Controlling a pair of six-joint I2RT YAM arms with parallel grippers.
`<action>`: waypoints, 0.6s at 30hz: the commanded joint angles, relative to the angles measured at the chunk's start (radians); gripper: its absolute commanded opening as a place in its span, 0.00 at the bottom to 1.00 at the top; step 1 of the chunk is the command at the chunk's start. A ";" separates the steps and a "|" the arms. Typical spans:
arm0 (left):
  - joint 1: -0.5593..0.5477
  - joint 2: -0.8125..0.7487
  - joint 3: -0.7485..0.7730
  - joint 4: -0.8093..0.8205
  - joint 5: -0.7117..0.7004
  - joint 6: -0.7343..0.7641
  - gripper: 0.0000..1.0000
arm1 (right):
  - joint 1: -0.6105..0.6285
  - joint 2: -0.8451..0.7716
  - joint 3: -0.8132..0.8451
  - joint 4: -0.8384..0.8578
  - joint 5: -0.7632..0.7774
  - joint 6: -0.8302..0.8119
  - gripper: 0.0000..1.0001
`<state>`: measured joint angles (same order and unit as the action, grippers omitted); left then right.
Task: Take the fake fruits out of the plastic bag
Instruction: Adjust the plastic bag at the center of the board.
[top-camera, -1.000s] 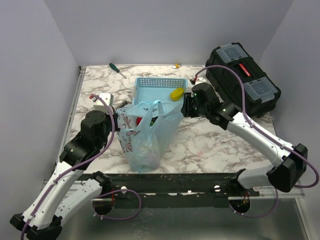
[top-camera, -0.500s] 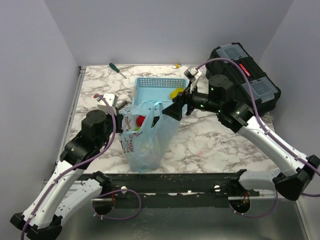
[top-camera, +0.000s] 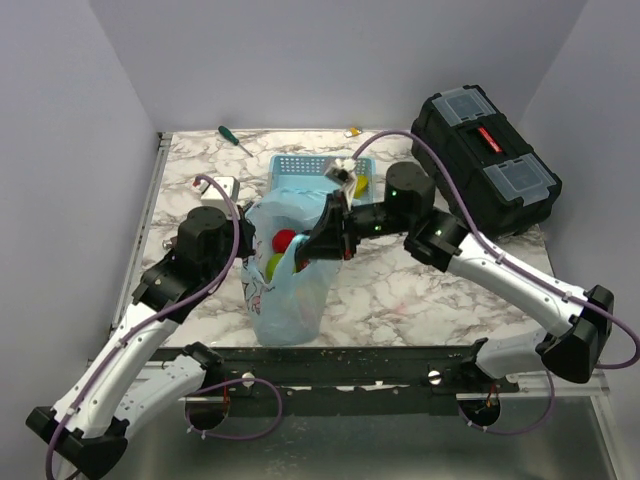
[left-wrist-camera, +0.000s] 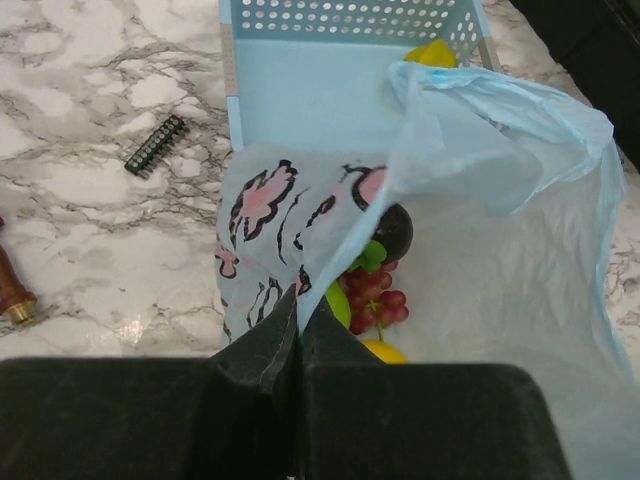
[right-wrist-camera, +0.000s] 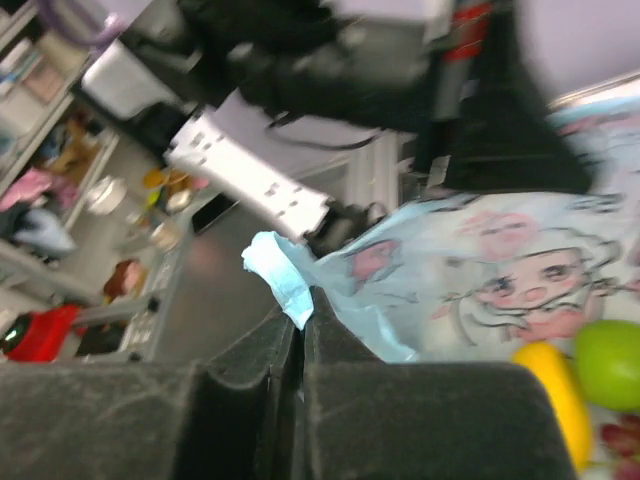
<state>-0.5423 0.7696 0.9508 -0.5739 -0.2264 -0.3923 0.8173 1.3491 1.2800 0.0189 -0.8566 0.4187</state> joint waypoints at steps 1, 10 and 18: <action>0.008 0.057 0.068 0.008 -0.057 -0.087 0.00 | 0.164 -0.006 -0.018 -0.132 0.103 -0.052 0.01; 0.038 0.161 0.189 0.016 -0.064 -0.083 0.00 | 0.386 0.044 -0.160 -0.227 0.444 -0.130 0.01; 0.064 0.145 0.197 0.034 -0.035 -0.095 0.00 | 0.423 0.187 -0.319 -0.104 0.767 -0.107 0.01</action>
<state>-0.4900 0.9382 1.1370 -0.5655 -0.2619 -0.4721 1.2251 1.4811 1.0317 -0.1486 -0.3241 0.3080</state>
